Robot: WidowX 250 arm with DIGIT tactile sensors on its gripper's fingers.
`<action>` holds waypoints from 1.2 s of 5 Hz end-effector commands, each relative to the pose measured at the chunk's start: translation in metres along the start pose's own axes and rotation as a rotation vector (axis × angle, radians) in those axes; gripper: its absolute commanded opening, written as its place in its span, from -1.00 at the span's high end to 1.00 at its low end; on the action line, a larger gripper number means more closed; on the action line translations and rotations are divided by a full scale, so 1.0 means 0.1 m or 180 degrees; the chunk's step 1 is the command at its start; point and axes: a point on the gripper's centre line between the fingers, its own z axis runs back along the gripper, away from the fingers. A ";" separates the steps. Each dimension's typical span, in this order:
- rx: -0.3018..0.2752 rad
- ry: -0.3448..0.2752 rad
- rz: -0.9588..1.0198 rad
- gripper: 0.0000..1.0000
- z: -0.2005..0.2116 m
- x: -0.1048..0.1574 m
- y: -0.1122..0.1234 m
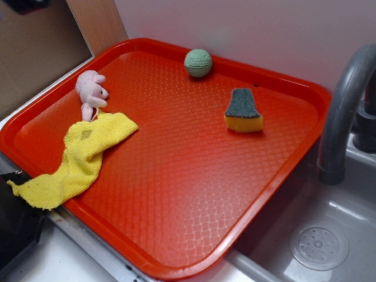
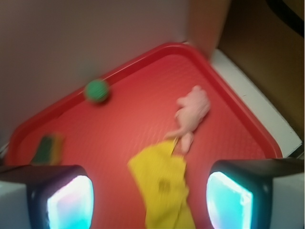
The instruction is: Grab the pink bunny.
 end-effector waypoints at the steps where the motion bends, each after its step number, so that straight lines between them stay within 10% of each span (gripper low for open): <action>1: 0.0298 -0.0242 0.0382 -1.00 -0.64 0.53 0.23; 6: 0.0878 -0.0115 0.0215 -1.00 -1.73 0.52 0.64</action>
